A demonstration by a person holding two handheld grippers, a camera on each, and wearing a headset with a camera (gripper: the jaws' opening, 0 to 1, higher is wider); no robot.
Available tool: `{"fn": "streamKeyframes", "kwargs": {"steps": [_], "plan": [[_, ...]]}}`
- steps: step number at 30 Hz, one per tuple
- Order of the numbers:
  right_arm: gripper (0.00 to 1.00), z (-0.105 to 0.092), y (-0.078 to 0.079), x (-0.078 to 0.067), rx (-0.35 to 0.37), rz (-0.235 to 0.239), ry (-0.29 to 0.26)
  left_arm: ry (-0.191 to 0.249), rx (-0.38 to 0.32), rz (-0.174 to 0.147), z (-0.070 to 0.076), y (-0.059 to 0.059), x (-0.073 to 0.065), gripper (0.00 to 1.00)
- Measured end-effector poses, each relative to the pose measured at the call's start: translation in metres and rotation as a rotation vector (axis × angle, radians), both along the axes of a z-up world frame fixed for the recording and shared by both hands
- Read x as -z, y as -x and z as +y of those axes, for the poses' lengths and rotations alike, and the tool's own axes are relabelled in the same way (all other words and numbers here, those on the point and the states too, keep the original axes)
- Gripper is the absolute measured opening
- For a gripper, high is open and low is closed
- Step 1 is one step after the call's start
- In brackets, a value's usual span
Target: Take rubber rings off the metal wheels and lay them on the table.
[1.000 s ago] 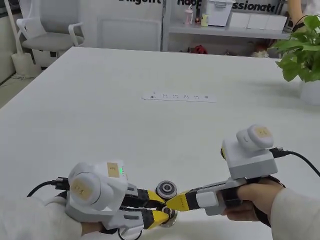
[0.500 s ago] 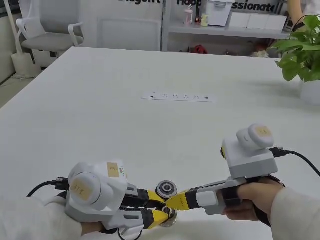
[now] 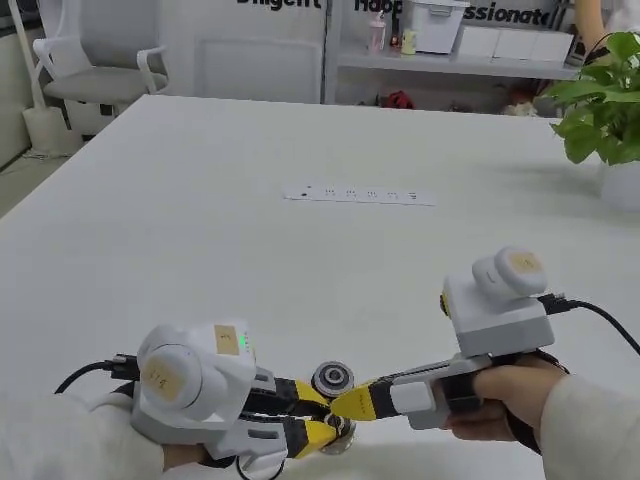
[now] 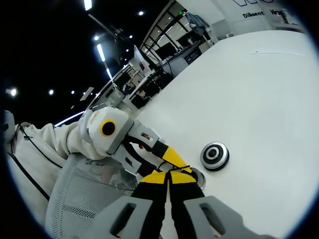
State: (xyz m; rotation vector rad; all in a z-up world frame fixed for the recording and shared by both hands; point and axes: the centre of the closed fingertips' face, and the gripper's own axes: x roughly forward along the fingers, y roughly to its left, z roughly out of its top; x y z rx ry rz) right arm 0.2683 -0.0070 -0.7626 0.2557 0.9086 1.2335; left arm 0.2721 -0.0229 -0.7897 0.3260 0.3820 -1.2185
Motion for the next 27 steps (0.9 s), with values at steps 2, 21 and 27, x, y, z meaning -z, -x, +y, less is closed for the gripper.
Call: {"fn": "streamKeyframes", "kwargs": {"steps": [2,21,27], "plan": [[0.0,-0.0001,0.0004,-0.0005,-0.001,-0.003,0.002,0.001,0.0,0.0,-0.0001,0.0001,0.0,0.13],[0.0,-0.0072,-0.0055,0.0045,0.022,-0.017,0.032,-0.001,-0.014,0.024,-0.0011,-0.0001,-0.0009,0.14],[0.0,-0.0084,-0.0068,0.005,0.032,-0.016,0.037,-0.031,-0.005,0.021,0.0013,0.0001,-0.0013,0.14]]}}
